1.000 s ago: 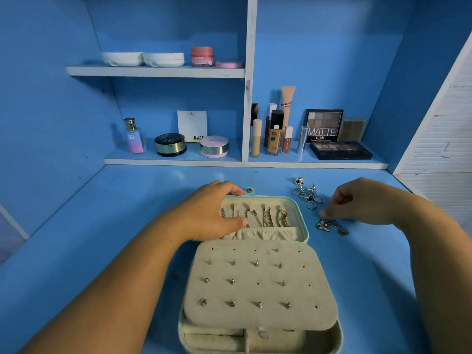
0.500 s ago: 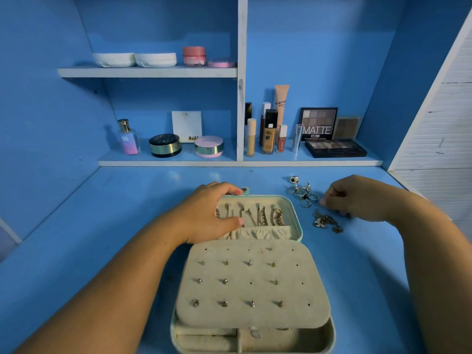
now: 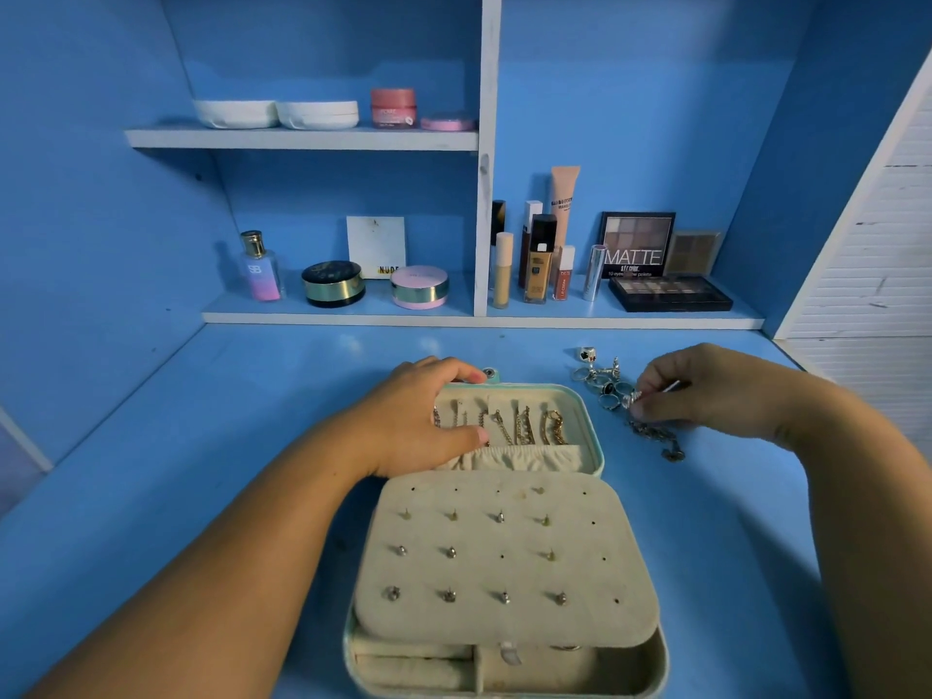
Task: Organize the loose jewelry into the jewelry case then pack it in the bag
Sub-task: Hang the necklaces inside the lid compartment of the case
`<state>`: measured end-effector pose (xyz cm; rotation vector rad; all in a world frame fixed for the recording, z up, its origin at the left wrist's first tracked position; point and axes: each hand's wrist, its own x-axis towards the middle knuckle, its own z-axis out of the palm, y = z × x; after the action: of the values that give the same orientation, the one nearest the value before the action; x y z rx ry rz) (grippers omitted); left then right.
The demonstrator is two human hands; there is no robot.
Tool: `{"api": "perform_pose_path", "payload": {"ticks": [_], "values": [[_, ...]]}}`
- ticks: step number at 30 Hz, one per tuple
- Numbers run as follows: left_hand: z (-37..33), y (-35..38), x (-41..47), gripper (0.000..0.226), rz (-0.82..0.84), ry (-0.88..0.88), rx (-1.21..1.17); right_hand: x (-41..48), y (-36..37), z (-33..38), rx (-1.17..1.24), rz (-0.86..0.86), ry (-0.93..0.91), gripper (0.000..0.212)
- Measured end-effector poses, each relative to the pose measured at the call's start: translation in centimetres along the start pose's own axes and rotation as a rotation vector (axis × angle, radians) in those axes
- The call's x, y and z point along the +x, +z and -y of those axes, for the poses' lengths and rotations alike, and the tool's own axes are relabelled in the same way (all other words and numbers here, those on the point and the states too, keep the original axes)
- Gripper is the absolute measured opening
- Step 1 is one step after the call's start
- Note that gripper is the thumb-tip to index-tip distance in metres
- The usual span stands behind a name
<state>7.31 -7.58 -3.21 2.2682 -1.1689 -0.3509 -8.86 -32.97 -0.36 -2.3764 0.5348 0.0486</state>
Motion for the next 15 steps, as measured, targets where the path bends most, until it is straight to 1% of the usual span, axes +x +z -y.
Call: {"api": "perform_pose_path", "payload": {"ticks": [2, 5, 6, 9, 10, 12, 15], "values": [[0.0, 0.0, 0.0, 0.052, -0.001, -0.003, 0.008, 0.0, 0.0, 0.1, 0.245, -0.025, -0.063, 0.019], [0.0, 0.0, -0.1, 0.052, 0.001, -0.004, 0.008, -0.2, 0.0, 0.7, 0.582, -0.085, -0.172, 0.016], [-0.1, 0.0, -0.1, 0.052, 0.0, 0.0, 0.006, -0.2, 0.0, 1.0, 0.662, -0.105, -0.217, 0.019], [-0.1, 0.0, -0.1, 0.054, 0.004, -0.004, 0.001, -0.1, 0.3, 2.0, 0.847, -0.123, -0.342, 0.046], [-0.1, -0.1, -0.1, 0.054, 0.008, -0.006, 0.001, 0.0, 0.5, 2.3, 0.902, -0.125, -0.382, 0.05], [-0.1, -0.1, -0.1, 0.055, 0.016, -0.001, -0.003, 0.1, 0.9, 2.8, 1.001, -0.121, -0.462, 0.045], [-0.4, -0.1, -0.2, 0.055, 0.008, 0.0, -0.005, -0.1, 1.8, 4.1, 1.084, -0.071, -0.522, 0.024]]}}
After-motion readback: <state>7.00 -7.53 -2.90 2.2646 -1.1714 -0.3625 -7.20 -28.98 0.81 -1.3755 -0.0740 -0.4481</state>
